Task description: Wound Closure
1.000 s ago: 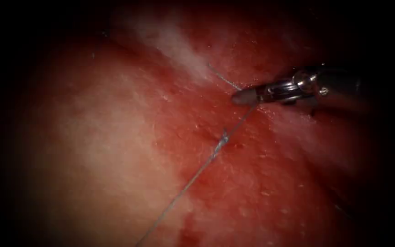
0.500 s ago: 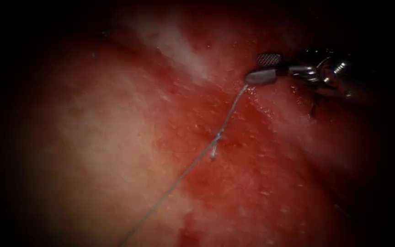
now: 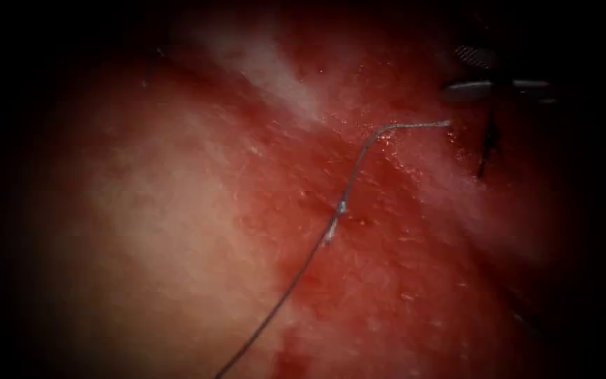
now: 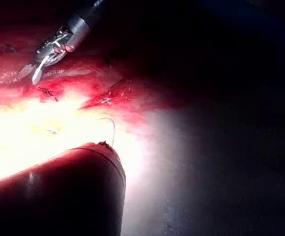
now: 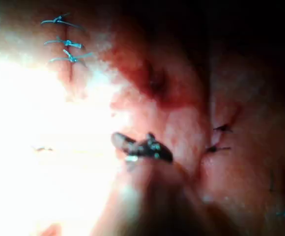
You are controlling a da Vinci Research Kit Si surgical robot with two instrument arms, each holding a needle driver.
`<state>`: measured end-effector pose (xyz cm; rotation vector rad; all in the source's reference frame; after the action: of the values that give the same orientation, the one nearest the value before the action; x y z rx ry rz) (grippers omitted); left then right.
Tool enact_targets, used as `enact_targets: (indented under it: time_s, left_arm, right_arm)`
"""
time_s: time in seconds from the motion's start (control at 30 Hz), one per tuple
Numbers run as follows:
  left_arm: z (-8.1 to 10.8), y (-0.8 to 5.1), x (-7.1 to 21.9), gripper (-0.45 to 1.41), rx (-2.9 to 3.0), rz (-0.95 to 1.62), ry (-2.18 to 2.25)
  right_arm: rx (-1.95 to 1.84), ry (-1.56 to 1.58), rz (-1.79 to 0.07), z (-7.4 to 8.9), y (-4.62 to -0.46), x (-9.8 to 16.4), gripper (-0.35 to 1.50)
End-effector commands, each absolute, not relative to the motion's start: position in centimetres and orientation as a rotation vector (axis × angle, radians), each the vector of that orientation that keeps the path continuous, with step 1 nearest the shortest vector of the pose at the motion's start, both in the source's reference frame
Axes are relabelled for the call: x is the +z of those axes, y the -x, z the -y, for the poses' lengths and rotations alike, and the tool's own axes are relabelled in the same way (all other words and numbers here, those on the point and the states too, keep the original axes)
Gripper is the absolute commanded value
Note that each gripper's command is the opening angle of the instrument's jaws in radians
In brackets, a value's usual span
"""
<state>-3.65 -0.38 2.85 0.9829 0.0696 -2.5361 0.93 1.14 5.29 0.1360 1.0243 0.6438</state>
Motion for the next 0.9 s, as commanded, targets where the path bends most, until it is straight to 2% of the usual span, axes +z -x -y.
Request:
enact_targets:
  time_s: [0.03,0.2,0.4,0.47,0.67,0.77,0.83,0.9]
  left_arm:
    - [0.3,3.73,2.9,-0.45,-2.539,-0.050,-0.992]
    - [-0.2,3.89,2.8,-0.45,-2.528,0.037,-1.031]
    - [-0.8,4.07,2.9,-0.45,-2.516,0.098,-1.080]
    - [-1.0,4.12,3.1,-0.45,-2.521,0.090,-1.098]
    - [-1.3,4.19,3.4,-0.45,-2.525,0.089,-1.108]
    - [-1.3,4.29,3.5,-0.45,-2.521,0.087,-1.126]
    - [-1.4,4.39,3.6,-0.45,-2.517,0.089,-1.142]
    - [-1.4,4.48,3.7,-0.45,-2.509,0.077,-1.158]
  right_arm:
    - [0.650,-0.123,-1.038,-1.2,-0.86,5.2,1.35]
    - [0.641,-0.086,-1.042,-1.1,-0.73,5.0,1.35]
    - [0.595,-0.104,-1.107,-0.9,-0.94,4.8,1.13]
    - [0.579,-0.114,-1.131,-0.8,-1.10,4.8,0.94]
    - [0.584,-0.103,-1.163,-0.8,-1.37,4.7,0.76]
    - [0.589,-0.096,-1.179,-0.8,-1.50,4.7,0.54]
    - [0.589,-0.080,-1.191,-0.8,-1.58,4.7,0.27]
    - [0.589,-0.072,-1.193,-0.7,-1.64,4.7,0.09]
